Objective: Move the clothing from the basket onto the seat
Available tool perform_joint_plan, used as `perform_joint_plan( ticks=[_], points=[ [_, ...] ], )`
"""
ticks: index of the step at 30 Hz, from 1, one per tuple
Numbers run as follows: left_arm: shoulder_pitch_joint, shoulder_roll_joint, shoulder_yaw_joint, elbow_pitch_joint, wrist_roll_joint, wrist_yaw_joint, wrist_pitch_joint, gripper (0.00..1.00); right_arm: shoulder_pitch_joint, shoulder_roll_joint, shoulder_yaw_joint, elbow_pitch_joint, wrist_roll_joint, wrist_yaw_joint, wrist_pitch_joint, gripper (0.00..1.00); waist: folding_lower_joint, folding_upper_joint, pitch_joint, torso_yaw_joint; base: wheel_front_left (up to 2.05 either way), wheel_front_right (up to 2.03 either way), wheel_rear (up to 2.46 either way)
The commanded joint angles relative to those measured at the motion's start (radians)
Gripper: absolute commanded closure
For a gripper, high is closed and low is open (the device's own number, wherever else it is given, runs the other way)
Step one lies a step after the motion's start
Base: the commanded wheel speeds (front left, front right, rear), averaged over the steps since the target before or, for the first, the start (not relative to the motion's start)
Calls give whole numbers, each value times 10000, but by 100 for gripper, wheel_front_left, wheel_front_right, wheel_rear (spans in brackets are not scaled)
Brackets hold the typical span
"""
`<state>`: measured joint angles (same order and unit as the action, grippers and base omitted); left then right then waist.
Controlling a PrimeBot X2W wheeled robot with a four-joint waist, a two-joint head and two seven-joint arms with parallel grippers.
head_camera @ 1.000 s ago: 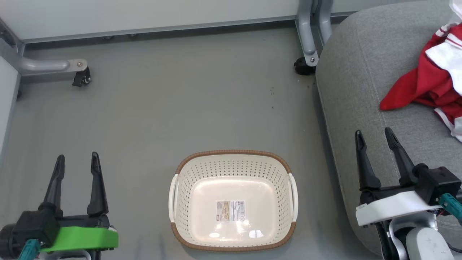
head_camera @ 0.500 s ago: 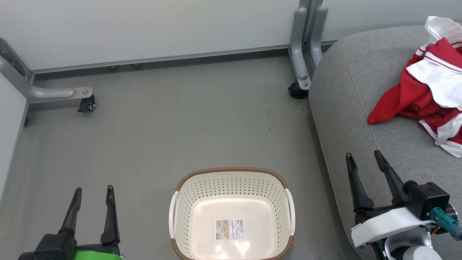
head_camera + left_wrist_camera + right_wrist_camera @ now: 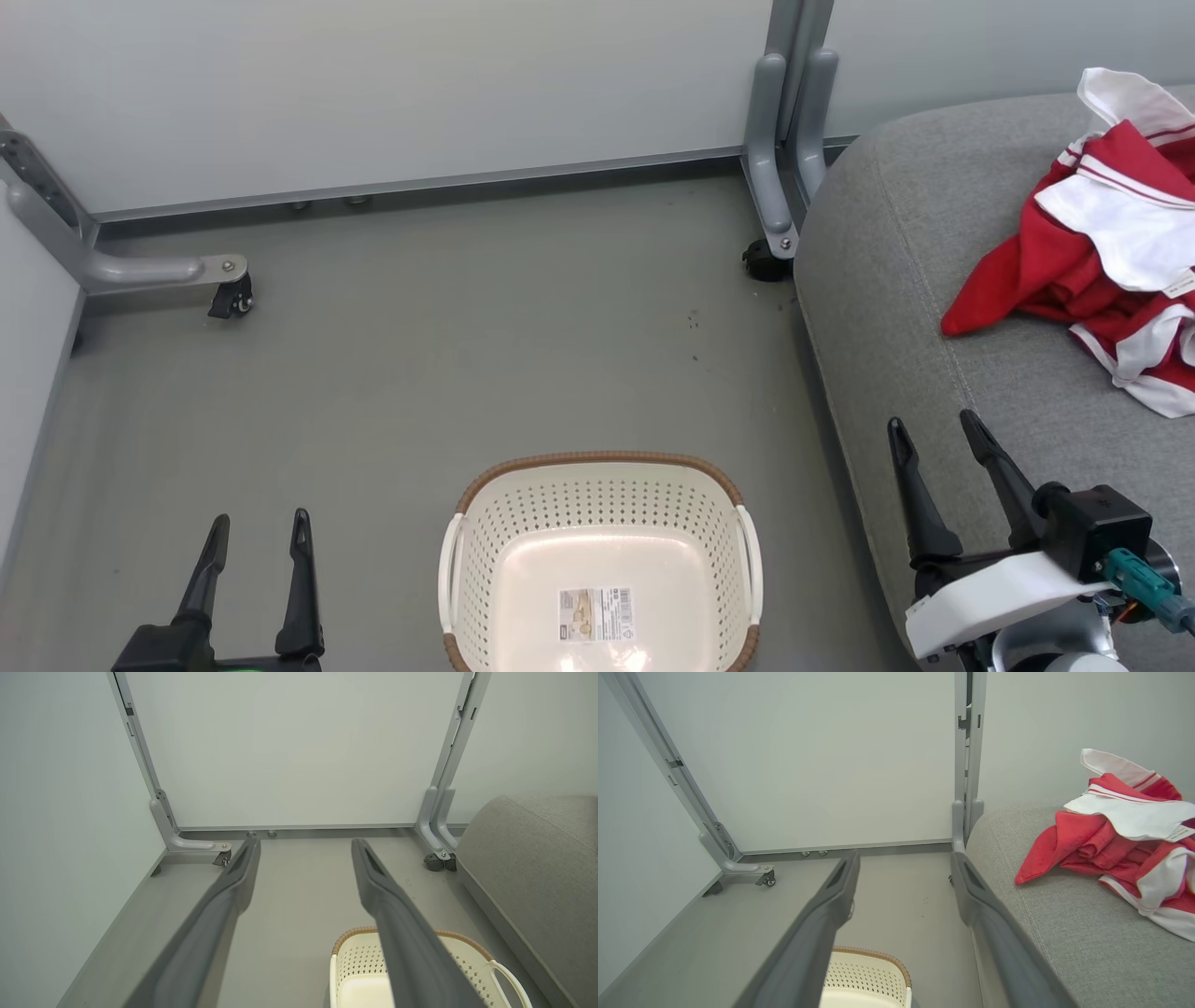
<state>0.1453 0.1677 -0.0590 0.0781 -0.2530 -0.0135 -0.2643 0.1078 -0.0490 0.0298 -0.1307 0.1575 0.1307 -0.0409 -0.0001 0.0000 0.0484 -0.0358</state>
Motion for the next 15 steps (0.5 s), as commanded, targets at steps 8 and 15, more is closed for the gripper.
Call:
perform_joint_plan(
  ticks=[8, 15],
  points=[
    [24, -64, 41, 124, 72, -63, 3, 0, 99, -31, -58, -28, -44, 1, 19, 0, 1, 0, -30, 66, 0, 0, 0],
    [-75, -65, 54, 213, 75, -119, 1, 0, 67, -32, -78, 2, -77, 1, 35, 0, 1, 0, -39, 88, 0, 0, 0]
  ],
)
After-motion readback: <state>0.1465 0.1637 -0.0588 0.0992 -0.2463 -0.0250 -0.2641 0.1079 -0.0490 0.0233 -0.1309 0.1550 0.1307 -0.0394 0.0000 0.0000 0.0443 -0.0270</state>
